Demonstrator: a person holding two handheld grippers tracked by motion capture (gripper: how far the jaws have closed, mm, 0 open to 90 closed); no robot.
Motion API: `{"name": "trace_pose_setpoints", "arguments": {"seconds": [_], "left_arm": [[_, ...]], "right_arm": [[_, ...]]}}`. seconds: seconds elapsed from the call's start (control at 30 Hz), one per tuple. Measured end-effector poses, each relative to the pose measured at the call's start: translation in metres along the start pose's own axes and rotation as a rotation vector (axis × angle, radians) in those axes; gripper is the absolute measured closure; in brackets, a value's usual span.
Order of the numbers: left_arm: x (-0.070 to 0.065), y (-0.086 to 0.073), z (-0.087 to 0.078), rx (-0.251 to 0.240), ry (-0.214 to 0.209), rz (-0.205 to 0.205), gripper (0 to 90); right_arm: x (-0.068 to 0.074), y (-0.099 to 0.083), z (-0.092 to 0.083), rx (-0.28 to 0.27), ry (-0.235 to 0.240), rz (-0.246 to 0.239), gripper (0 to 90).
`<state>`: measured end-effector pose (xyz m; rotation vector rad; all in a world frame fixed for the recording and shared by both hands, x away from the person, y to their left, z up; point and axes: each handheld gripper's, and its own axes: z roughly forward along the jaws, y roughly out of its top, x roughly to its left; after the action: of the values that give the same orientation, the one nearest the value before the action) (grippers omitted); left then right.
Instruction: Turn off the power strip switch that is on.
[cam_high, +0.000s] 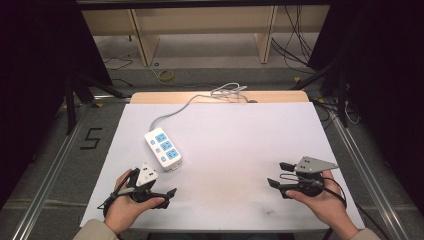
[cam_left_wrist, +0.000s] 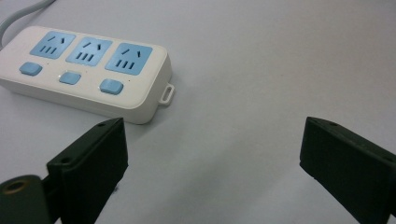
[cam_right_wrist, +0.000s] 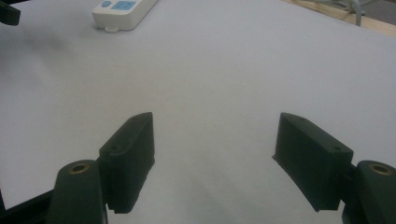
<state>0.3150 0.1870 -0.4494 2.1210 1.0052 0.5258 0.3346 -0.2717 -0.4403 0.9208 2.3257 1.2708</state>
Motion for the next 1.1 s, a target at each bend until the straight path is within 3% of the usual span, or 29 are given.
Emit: {"name": "trace_pose_setpoints", "arguments": {"seconds": [0.63, 0.9, 1.1], "left_arm": [[0.001, 0.003, -0.001, -0.018, 0.007, -0.002, 23.9], [0.005, 0.006, -0.007, -0.057, 0.062, -0.033, 50.1], [0.010, 0.009, -0.012, -0.064, 0.105, -0.067, 79.5]], "right_arm": [[0.000, 0.000, 0.000, -0.005, 0.000, 0.001, 30.0], [0.001, 0.000, 0.000, 0.001, 0.000, 0.003, 30.2], [0.000, 0.000, 0.000, 0.001, -0.002, 0.003, 30.3]]}}
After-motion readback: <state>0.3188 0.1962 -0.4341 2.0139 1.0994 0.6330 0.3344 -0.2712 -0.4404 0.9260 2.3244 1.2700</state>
